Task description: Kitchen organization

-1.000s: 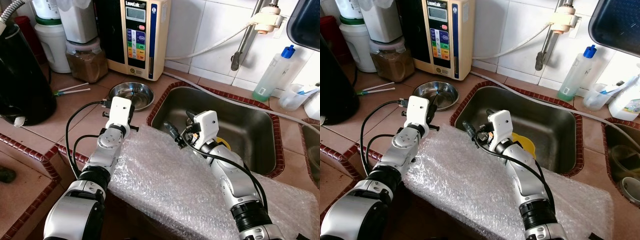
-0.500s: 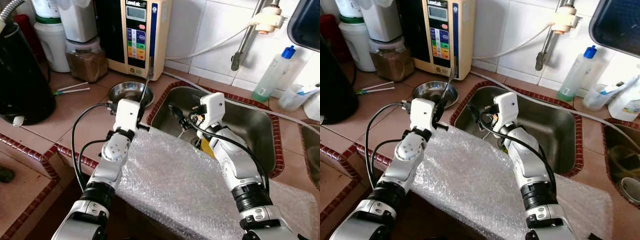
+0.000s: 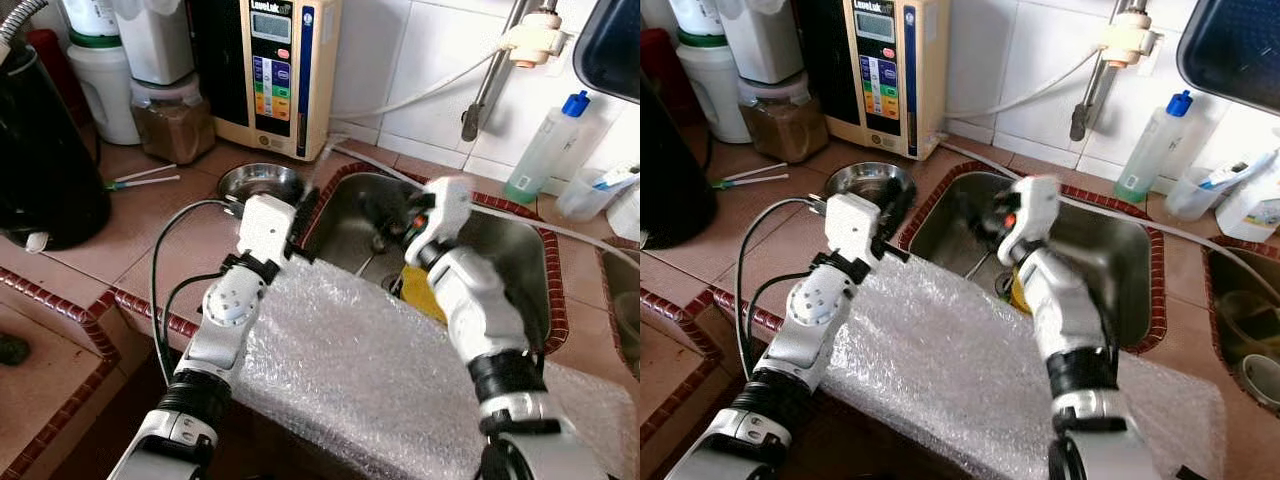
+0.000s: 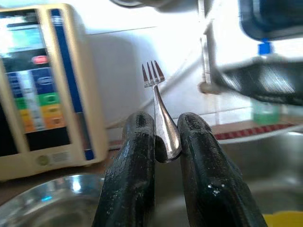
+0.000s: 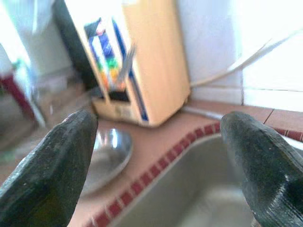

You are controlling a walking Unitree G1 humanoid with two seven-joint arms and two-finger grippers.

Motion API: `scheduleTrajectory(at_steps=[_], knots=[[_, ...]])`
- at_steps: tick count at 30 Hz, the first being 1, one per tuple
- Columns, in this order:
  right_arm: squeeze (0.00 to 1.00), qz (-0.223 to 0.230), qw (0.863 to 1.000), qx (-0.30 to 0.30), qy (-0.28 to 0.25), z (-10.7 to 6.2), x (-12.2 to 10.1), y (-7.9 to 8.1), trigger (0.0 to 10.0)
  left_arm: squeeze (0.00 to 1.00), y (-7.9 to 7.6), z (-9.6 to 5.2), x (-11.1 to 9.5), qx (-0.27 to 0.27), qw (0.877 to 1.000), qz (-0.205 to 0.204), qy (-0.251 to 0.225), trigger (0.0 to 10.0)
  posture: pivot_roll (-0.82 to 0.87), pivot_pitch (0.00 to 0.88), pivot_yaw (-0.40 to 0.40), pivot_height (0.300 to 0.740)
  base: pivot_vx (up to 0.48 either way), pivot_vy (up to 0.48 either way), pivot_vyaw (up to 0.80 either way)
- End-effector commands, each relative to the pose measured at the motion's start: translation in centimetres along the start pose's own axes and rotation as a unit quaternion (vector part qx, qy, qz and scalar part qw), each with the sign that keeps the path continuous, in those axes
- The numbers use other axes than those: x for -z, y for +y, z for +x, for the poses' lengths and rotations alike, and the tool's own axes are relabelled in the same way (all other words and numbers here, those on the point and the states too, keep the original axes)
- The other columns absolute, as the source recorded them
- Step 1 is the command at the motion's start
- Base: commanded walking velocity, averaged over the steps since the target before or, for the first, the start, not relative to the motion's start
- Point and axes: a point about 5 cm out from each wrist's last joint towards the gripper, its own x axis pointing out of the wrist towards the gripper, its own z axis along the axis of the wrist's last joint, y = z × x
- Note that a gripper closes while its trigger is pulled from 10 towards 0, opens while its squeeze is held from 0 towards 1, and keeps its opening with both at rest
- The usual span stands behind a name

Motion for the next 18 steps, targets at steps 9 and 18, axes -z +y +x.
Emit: scheduleTrajectory(at_steps=[9,18], knots=[[0.0,0.161,0.987,-0.015,-0.018,0.0,-1.3,-0.6,10.0,0.0,-0.9,0.8,-0.9,0.033,0.999,-0.006,-0.021,0.0,0.02,0.0,-0.053,0.74,0.0,0.0,0.0],[0.0,0.202,0.975,-0.092,0.003,0.3,-0.7,2.3,10.0,0.0,-2.8,1.8,-1.5,0.067,0.997,-0.035,-0.033,0.0,0.02,0.0,-0.052,0.74,0.0,0.0,0.0]])
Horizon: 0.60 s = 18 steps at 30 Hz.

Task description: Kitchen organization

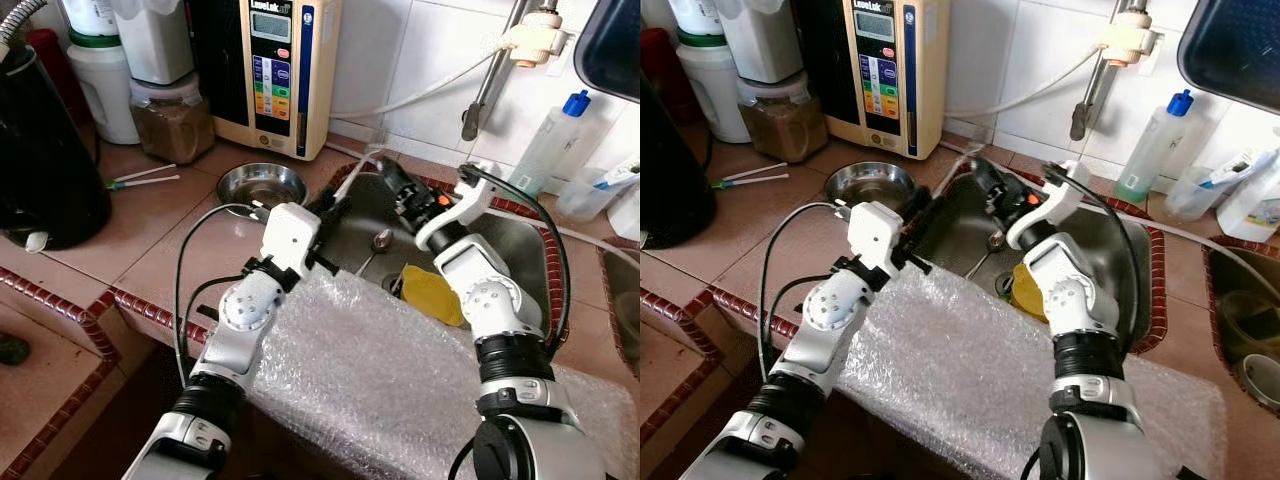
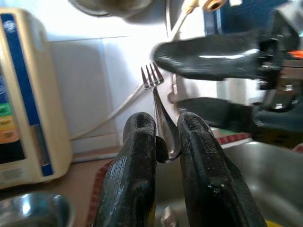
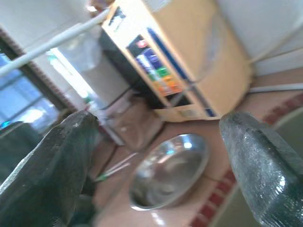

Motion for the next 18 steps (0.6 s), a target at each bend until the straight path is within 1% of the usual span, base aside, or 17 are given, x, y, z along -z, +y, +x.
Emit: scheduleTrajectory(at_steps=[1,5,6,7,9,10,12,18], knots=[[0.0,0.002,1.0,-0.015,0.003,0.0,-0.3,0.4,10.0,0.0,-0.5,0.7,-0.6,0.017,1.0,0.0,-0.011,0.0,0.02,0.0,-0.053,0.74,0.0,0.0,0.0],[0.0,0.001,1.0,-0.014,0.009,0.1,0.1,0.5,10.0,0.0,-0.8,0.9,-0.8,0.021,1.0,-0.001,-0.016,0.0,0.02,0.0,-0.054,0.74,0.0,0.0,0.0],[0.0,0.003,1.0,-0.005,0.009,0.2,0.2,0.4,3.2,0.0,-0.9,1.0,-0.9,0.022,1.0,-0.003,-0.019,0.0,0.02,0.0,-0.056,0.74,0.0,0.0,0.0],[0.0,0.002,1.0,0.001,0.007,0.2,0.2,0.3,0.0,0.0,-1.0,1.0,-1.0,0.023,1.0,-0.004,-0.02,0.0,0.03,0.0,-0.057,0.74,0.0,0.0,0.0],[0.0,0.001,1.0,0.005,0.006,0.2,0.2,0.2,0.0,0.0,-1.0,1.0,-1.0,0.024,0.999,-0.004,-0.021,0.0,0.03,0.0,-0.057,0.74,0.0,0.0,0.0],[0.0,0.0,0.999,0.041,-0.004,0.2,0.0,-0.7,0.0,0.0,-1.2,0.9,-0.9,0.026,0.999,-0.004,-0.021,0.0,0.03,0.0,-0.059,0.74,0.0,0.0,0.0],[0.0,0.0,0.998,0.069,-0.012,0.1,-0.2,-1.3,0.0,0.0,-1.2,0.8,-0.8,0.028,0.999,-0.005,-0.019,0.0,0.03,0.0,-0.059,0.74,0.0,0.0,0.0],[0.0,-0.003,0.996,0.091,-0.018,0.1,-0.5,-1.8,0.0,0.0,-1.3,0.8,-0.8,0.029,0.999,-0.005,-0.019,0.0,0.03,0.0,-0.059,0.74,0.0,0.0,0.0]])
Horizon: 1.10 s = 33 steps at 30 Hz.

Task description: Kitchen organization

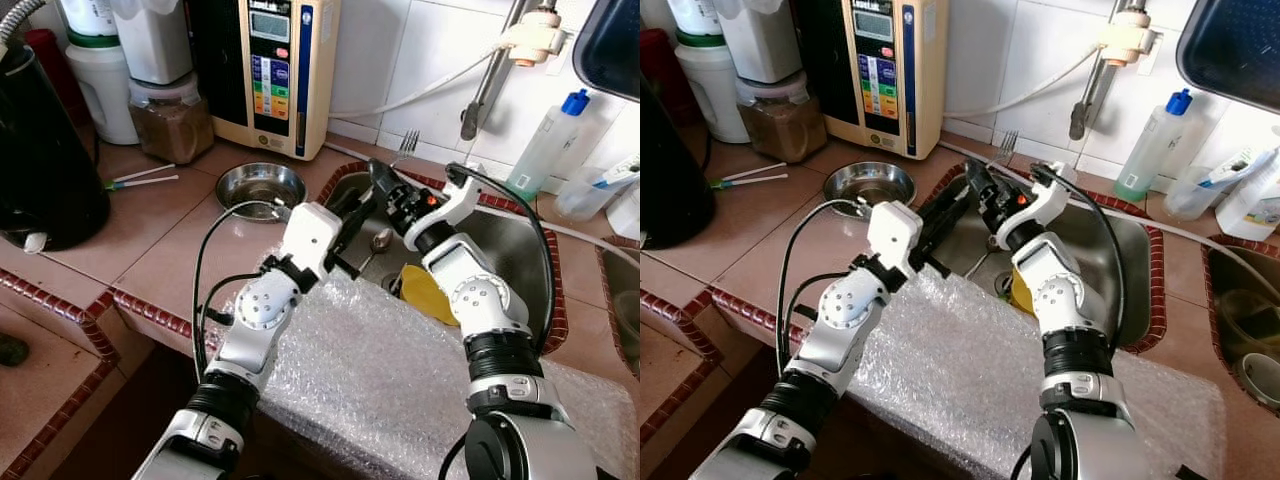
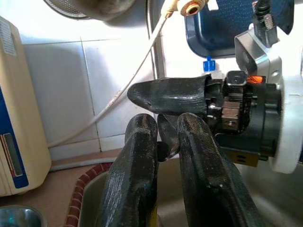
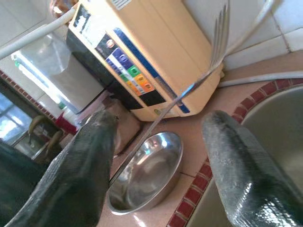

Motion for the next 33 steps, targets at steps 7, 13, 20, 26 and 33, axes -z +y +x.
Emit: scheduleTrajectory(at_steps=[7,13,20,26,33], knots=[[0.0,0.0,0.999,0.034,-0.01,0.1,-0.7,-0.9,0.0,0.0,-0.4,0.4,-0.6,0.008,1.0,0.001,-0.015,0.0,0.02,0.0,-0.06,0.74,0.0,0.0,0.0],[0.0,0.021,0.999,0.035,-0.004,0.2,-0.4,-1.0,0.0,0.0,-0.4,0.3,-0.5,0.01,1.0,0.003,-0.014,0.0,0.03,0.0,-0.06,0.74,0.0,0.0,0.0],[0.0,0.02,0.999,0.04,-0.002,0.2,-0.3,-1.1,0.0,0.0,-0.4,0.3,-0.5,0.009,1.0,0.002,-0.013,0.0,0.03,0.0,-0.059,0.74,0.0,0.0,0.0],[0.0,0.009,0.999,0.051,-0.003,0.1,-0.4,-1.6,0.0,0.0,-0.4,0.3,-0.5,0.008,1.0,0.001,-0.013,0.0,0.02,0.0,-0.06,0.74,0.0,0.0,0.0],[0.0,-0.016,0.998,0.062,-0.011,-0.1,-1.0,-2.0,0.0,0.0,-0.3,0.3,-0.5,0.007,1.0,0.007,-0.015,0.0,0.02,0.0,-0.06,0.74,0.0,0.0,0.0]])
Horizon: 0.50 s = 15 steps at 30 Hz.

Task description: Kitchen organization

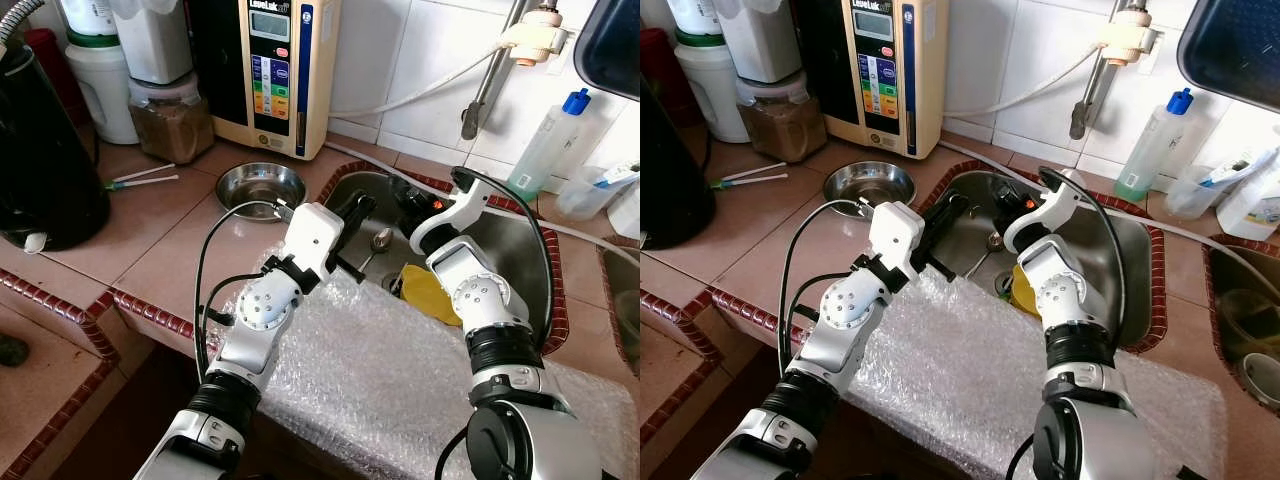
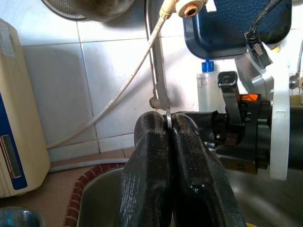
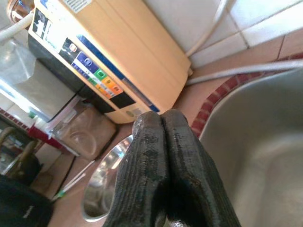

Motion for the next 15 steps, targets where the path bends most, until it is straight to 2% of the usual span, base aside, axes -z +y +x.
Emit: scheduleTrajectory(at_steps=[1,5,9,12,13,14,15], knots=[[0.0,-0.026,1.0,0.008,-0.01,0.2,-1.0,0.0,0.0,0.0,-0.2,0.3,-0.6,0.005,1.0,0.005,-0.014,0.0,0.02,0.0,-0.06,0.74,0.0,0.0,0.0],[0.0,-0.049,0.998,0.013,-0.035,0.0,-2.0,-0.2,0.0,0.0,0.0,0.3,-1.0,-0.006,1.0,0.015,-0.027,0.0,0.02,0.0,-0.06,0.74,0.0,0.0,0.0],[0.0,-0.072,0.995,0.022,-0.069,-0.2,-3.4,-0.6,0.0,0.0,0.4,0.5,-2.1,-0.015,0.996,0.056,-0.062,0.0,0.02,0.0,-0.061,0.74,0.0,0.0,0.0],[0.0,-0.082,0.993,0.031,-0.073,-0.3,-3.9,-1.0,0.0,0.0,0.5,0.7,-3.2,-0.001,0.989,0.111,-0.093,0.0,0.02,0.0,-0.06,0.74,0.0,0.0,0.0],[0.0,-0.083,0.993,0.031,-0.073,-0.3,-3.9,-1.0,2.8,0.0,0.4,0.8,-3.4,0.003,0.988,0.123,-0.098,0.0,0.02,0.0,-0.059,0.74,0.0,0.0,0.0],[0.0,-0.088,0.993,0.033,-0.071,-0.3,-3.9,-1.0,2.8,0.0,0.3,0.8,-3.5,0.01,0.986,0.131,-0.101,0.0,0.02,0.0,-0.059,0.74,0.0,0.0,0.0],[0.0,-0.101,0.992,0.037,-0.065,-0.4,-3.8,-1.1,9.4,0.0,0.2,0.9,-3.5,0.019,0.985,0.135,-0.105,0.0,0.02,0.0,-0.056,0.74,0.0,0.0,0.0]])
